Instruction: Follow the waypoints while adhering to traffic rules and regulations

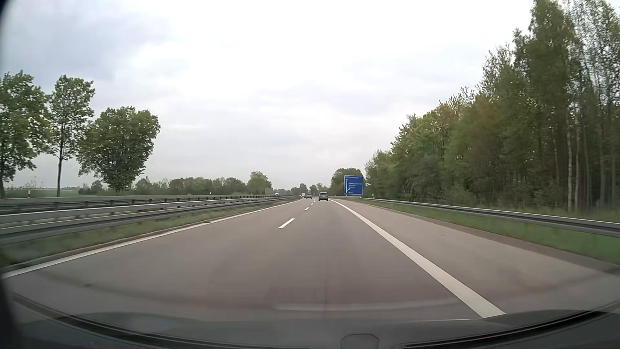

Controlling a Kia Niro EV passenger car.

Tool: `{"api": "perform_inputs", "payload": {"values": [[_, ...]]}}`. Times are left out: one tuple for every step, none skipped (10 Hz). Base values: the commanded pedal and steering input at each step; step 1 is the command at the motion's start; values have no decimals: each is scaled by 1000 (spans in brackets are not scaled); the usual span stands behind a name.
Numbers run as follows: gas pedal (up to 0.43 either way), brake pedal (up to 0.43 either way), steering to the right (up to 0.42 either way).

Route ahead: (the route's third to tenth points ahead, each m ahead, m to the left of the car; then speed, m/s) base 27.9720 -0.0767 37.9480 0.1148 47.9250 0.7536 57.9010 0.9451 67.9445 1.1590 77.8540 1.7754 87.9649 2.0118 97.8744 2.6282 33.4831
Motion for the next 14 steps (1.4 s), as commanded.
{"api": "perform_inputs", "payload": {"values": [[240, 0, -3], [248, 0, -4], [248, 0, -4], [248, 0, -4], [248, 0, -3], [248, 0, -3], [248, 0, -4], [248, 0, -4], [248, 0, -3], [248, 0, -3], [248, 0, -4], [248, 0, -4], [248, 0, -3], [248, 0, -4]]}}
